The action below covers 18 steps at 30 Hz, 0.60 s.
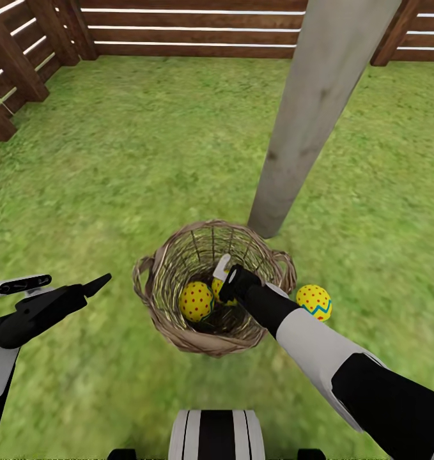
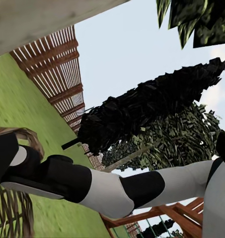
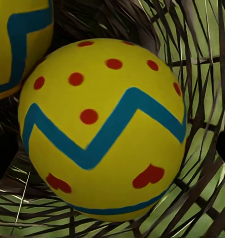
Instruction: Take the three Easter eggs out of the wicker basket on the lawn in the garden, then place them on the lawn next to a single tree (choose any tree) so that all three eggs are next to the same tree and none are left in the basket.
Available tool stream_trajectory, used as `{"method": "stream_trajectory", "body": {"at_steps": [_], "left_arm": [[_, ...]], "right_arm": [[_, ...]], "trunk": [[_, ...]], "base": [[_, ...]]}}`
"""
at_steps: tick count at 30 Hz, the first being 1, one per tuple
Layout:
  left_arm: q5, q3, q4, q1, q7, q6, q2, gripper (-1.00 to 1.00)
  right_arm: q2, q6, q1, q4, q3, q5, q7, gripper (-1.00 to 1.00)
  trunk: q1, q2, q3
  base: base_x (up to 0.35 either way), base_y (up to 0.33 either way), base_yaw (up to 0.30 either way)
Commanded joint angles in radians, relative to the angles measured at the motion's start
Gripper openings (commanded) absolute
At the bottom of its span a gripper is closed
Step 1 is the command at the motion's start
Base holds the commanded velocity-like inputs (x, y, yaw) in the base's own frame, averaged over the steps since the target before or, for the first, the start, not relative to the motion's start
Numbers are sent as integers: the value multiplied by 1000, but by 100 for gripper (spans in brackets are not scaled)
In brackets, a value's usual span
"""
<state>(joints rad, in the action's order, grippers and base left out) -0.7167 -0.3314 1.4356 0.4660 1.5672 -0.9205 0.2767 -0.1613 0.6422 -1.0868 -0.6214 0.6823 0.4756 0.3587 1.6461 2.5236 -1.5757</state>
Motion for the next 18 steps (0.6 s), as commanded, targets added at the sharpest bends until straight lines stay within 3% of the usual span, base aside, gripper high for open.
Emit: {"method": "stream_trajectory", "body": {"at_steps": [1,18], "left_arm": [[0,0,0,0,4,-11,0,100],[0,0,0,0,4,-11,-1,100]], "right_arm": [[0,3,-1,-1,2,11,7,100],[0,3,-1,0,2,11,6,100]], "trunk": [[0,0,-2],[0,0,-29]], "base": [[0,0,0],[0,0,0]]}}
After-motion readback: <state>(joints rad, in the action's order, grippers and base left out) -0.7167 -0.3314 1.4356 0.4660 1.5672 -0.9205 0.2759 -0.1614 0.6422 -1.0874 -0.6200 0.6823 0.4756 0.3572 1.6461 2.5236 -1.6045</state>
